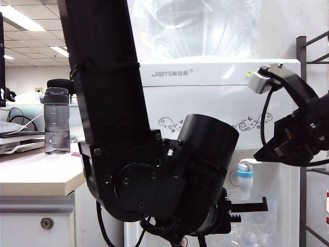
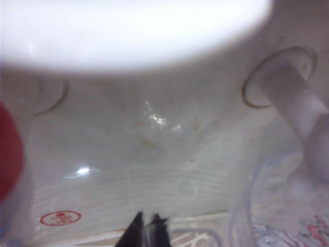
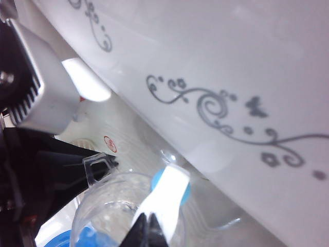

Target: Pick up the plastic mug from the left desk, go to the cold water outlet of the water dispenser, press the vertical switch to get some water, then put the mug back on the desk.

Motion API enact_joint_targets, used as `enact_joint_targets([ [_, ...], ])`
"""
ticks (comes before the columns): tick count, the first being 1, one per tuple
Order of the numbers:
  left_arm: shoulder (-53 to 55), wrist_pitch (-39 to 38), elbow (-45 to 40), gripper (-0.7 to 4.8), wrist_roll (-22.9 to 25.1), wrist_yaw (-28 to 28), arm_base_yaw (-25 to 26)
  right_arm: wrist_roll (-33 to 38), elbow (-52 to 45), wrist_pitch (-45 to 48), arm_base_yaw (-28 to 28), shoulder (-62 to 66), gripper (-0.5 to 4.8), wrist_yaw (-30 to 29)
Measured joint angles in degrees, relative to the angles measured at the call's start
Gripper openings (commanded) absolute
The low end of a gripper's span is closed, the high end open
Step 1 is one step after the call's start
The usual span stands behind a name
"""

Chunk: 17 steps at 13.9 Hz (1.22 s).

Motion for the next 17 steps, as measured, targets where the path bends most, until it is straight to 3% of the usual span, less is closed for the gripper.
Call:
enact_joint_targets([
  [17,0.0,0.0,0.0,-0.05,0.0,0.0,0.0,0.2,0.6,-2.4,0.0,0.5,-0.06,0.7],
])
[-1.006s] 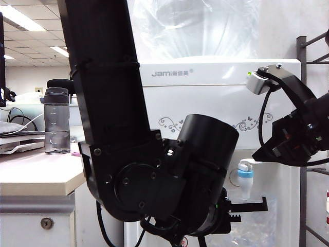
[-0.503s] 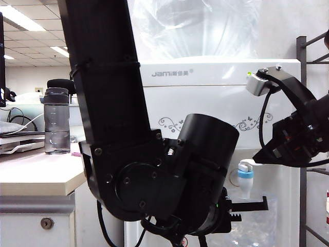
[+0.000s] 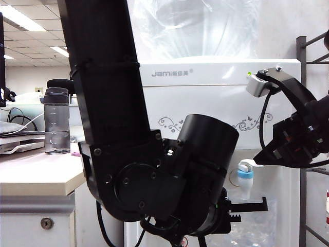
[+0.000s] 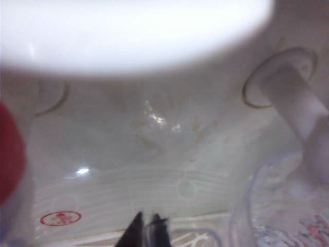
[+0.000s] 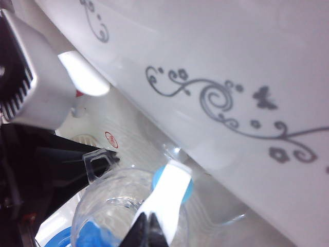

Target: Pick up the plastic mug from the left desk, go to the cold water outlet of the water dispenser, press the vertical switch to get some water, then put the mug back on the desk.

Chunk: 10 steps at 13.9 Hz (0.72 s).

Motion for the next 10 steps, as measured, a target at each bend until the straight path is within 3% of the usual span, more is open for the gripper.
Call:
enact_joint_targets([
  [10,0.0,0.0,0.0,-0.05,0.0,0.0,0.0,0.0,0.0,-0.9,0.0,0.7,-0.06,0.2],
])
